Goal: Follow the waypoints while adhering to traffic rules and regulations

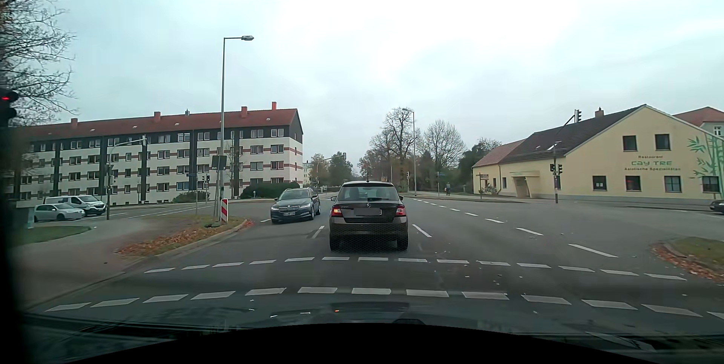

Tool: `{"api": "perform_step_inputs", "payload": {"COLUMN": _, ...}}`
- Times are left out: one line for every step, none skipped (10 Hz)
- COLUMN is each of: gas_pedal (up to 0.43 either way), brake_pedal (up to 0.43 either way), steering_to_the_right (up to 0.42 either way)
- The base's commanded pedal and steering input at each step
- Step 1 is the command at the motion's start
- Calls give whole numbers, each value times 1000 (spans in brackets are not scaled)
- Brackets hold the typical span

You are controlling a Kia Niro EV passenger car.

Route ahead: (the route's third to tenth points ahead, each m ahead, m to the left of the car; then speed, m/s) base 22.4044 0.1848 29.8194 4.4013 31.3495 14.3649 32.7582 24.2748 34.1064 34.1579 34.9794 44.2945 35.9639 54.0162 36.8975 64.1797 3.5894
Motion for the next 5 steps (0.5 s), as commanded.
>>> {"api": "perform_step_inputs", "payload": {"gas_pedal": 177, "brake_pedal": 0, "steering_to_the_right": -43}}
{"api": "perform_step_inputs", "payload": {"gas_pedal": 177, "brake_pedal": 0, "steering_to_the_right": -44}}
{"api": "perform_step_inputs", "payload": {"gas_pedal": 177, "brake_pedal": 0, "steering_to_the_right": -44}}
{"api": "perform_step_inputs", "payload": {"gas_pedal": 177, "brake_pedal": 0, "steering_to_the_right": -44}}
{"api": "perform_step_inputs", "payload": {"gas_pedal": 177, "brake_pedal": 0, "steering_to_the_right": -44}}
